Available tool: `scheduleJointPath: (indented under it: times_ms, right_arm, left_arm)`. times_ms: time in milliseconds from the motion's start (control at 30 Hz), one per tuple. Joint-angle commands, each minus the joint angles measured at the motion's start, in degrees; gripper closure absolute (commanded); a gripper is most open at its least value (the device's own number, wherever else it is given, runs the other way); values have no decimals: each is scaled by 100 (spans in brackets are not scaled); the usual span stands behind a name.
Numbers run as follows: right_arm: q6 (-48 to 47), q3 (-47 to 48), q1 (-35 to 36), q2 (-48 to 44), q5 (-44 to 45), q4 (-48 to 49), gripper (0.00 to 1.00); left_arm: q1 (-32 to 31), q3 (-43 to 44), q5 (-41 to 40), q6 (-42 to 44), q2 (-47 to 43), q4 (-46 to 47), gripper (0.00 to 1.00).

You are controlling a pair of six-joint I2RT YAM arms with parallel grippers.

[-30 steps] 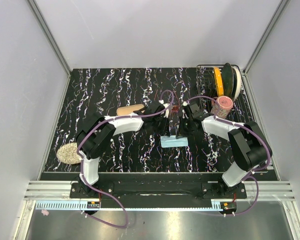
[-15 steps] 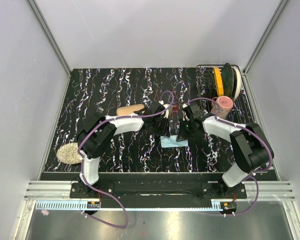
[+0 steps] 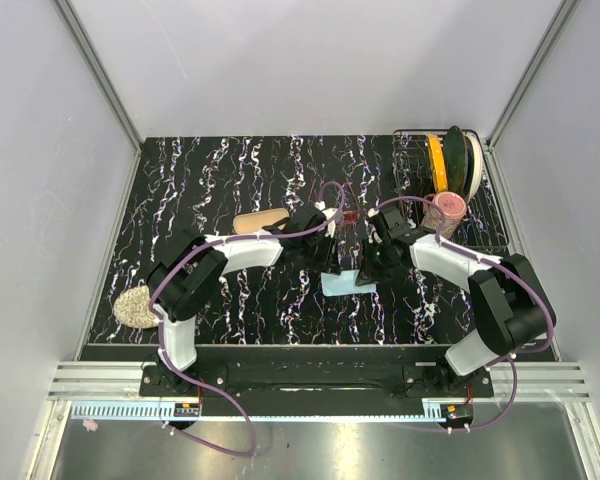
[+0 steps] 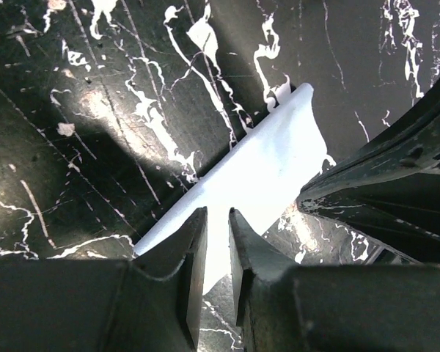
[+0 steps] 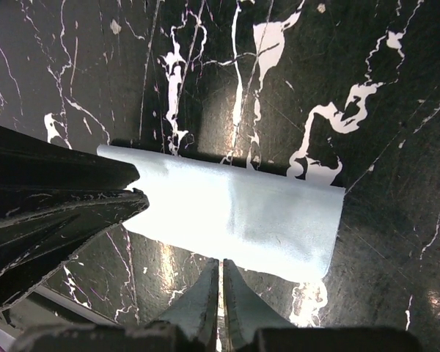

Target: Organize the sunglasses

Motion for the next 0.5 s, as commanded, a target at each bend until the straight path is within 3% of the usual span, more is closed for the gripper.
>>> scheduleJointPath:
  times_ms: [0,200,300,467]
  right_arm:
    - [41,318,-7,-90,190,82,89]
    - [111,556,-16,217,112,337,84]
    - [199,740,-16,524,-20,451,87]
    - [392,838,-7,964,-179,688,89]
  left_arm:
    - [19,-19,-370,-5,-479,56,78]
    - [248,25,-258,48,-629,3,78]
    - [134,43,208,-66,-445,82,83]
    - [63,-54,-2,-259,-277,91,87]
